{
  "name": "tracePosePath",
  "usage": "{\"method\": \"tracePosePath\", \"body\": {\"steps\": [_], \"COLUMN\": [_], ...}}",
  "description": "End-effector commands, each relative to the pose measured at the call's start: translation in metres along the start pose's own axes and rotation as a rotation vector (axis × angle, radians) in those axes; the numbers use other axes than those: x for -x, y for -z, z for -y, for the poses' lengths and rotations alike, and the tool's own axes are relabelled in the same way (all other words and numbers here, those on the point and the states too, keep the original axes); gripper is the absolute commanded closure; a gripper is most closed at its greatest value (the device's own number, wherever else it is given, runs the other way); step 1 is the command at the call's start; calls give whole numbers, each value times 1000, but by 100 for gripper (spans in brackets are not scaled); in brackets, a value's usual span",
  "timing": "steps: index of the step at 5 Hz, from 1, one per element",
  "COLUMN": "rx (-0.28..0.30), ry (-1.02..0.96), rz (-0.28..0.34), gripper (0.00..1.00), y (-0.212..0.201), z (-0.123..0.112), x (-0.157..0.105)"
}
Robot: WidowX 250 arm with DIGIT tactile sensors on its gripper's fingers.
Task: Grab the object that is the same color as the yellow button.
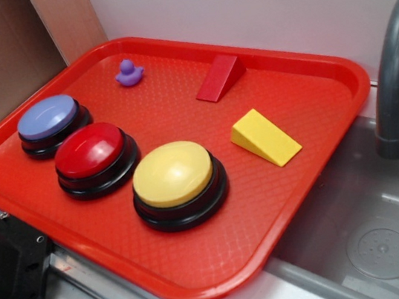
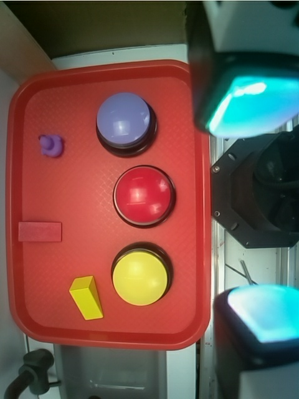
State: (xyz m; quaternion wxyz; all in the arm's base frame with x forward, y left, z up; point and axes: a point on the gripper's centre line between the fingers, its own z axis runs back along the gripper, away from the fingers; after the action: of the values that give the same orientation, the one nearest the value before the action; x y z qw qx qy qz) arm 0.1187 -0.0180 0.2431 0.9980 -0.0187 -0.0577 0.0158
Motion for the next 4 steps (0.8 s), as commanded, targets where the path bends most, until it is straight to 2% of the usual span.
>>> {"method": "tracePosePath", "body": {"steps": [1,3,4], "rx": [0,-34,-49], "ry": [0,-404,-543], "rz": [0,-24,-28], "gripper": [0,0,0], "y": [0,16,28], "z": [0,7,20], "x": [0,-23,-37]}}
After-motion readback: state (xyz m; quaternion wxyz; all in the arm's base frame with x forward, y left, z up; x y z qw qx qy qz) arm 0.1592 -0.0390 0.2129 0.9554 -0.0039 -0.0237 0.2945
